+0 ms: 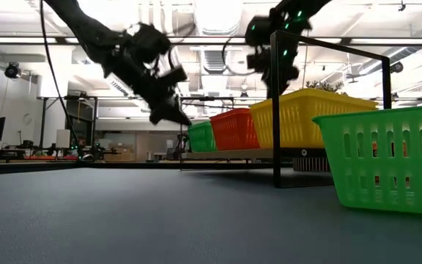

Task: Stack baskets on shelf by color
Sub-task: Adjust the stacked bins on the shelf

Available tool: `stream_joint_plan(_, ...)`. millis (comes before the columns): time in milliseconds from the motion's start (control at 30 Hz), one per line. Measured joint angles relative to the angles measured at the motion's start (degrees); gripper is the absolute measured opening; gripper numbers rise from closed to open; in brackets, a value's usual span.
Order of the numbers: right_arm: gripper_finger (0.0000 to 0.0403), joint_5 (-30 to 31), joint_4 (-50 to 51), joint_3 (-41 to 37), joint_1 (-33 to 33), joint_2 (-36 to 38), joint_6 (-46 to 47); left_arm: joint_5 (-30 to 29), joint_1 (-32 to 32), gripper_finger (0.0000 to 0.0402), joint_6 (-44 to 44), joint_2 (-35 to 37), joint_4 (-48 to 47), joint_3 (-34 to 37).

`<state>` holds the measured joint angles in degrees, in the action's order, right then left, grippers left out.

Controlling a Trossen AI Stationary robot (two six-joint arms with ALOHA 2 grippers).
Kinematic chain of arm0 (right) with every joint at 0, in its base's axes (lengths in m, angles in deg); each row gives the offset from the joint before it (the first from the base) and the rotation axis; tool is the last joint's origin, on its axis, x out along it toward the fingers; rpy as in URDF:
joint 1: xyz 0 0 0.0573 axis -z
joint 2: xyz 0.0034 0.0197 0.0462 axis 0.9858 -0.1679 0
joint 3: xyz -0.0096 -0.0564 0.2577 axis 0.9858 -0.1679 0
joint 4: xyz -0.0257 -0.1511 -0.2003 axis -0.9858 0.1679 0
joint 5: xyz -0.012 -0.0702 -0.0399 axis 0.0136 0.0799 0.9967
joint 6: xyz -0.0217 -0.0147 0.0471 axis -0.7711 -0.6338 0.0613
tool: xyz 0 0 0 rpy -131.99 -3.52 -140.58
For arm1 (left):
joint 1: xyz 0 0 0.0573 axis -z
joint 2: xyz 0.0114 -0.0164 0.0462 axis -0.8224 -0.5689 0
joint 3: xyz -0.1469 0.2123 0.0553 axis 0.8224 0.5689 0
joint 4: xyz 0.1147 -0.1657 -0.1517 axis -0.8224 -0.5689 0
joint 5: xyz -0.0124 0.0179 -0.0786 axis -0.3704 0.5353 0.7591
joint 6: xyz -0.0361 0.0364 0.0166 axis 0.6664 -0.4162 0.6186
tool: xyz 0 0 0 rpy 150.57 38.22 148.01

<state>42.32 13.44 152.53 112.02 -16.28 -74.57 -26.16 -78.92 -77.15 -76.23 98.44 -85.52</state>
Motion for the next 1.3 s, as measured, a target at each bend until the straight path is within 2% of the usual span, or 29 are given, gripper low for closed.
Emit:
stream_joint_plan(333, 0.0009, -2.36, 7.49, -1.62, -7.88, 13.24, 10.09, 0.3, 10.56, 0.0, 2.51, 9.27, -2.33, 1.35)
stream_joint_plan(400, 0.0009, -3.44, 8.16, -2.47, -10.65, 15.71, 11.74, 1.38, 13.19, 0.0, 2.58, 9.63, -3.38, 1.41)
stream_joint_plan(533, 0.0009, -3.37, 8.05, -4.5, -15.79, 20.12, 13.9, 7.26, 17.89, 0.0, 2.78, 8.47, -3.36, 1.46)
stream_joint_plan(633, 0.0009, -2.03, 7.17, -6.74, -17.16, 21.63, 16.8, 7.67, 19.93, 0.0, 4.74, 6.9, -3.3, 1.53)
stream_joint_plan(900, 0.0009, -1.23, 4.0, -15.43, -17.05, 18.77, 19.21, 7.56, 20.29, 0.0, 8.53, 0.08, 1.47, 1.18)
stream_joint_plan(1000, 0.0009, 2.48, 2.61, -17.43, -16.72, 16.2, 19.29, 7.61, 19.97, 0.0, 8.53, -2.39, 2.41, 0.78)
stream_joint_plan(1300, 0.0009, 4.12, 0.34, -16.96, -14.38, 7.47, 15.47, 7.63, 17.68, 0.0, 8.61, -6.06, 6.85, 0.48)
